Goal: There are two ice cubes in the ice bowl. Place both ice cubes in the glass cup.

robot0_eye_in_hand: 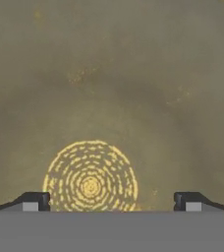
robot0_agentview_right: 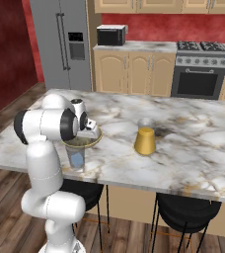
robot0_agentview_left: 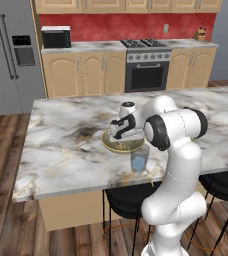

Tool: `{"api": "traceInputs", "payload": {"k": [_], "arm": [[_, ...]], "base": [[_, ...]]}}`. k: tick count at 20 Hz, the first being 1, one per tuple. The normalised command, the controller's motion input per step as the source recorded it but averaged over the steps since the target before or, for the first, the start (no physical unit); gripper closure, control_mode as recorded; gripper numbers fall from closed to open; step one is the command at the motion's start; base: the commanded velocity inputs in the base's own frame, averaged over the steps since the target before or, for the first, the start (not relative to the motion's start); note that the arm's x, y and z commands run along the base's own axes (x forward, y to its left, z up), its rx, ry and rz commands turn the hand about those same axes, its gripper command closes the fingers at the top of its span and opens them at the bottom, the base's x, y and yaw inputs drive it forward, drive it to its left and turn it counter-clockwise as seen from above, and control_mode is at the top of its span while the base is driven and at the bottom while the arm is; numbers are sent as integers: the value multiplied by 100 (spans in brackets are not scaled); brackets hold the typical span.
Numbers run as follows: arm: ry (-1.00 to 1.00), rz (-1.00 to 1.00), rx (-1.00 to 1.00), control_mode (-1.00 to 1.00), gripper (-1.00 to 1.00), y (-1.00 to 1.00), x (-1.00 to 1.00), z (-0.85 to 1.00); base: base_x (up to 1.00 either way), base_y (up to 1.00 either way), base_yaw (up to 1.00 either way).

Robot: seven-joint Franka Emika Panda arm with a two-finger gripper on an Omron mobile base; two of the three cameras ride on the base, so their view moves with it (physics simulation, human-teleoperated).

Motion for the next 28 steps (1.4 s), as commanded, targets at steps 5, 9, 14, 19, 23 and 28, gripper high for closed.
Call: {"api": "traceInputs", "payload": {"k": [5,9,14,19,23,28], "arm": [[1,0,0,-100,-100,5,5,-30],[0,0,0,-100,-100,1,5,-21],[0,0,0,-100,-100,0,-14,-10],[0,0,0,-100,-100,0,-18,-3],[0,0,0,-100,-100,0,-1,-4],[0,0,0,-100,-100,0,0,-19]], "base": [[0,0,0],[0,0,0],[0,0,0],[0,0,0],[0,0,0],[0,0,0]]}}
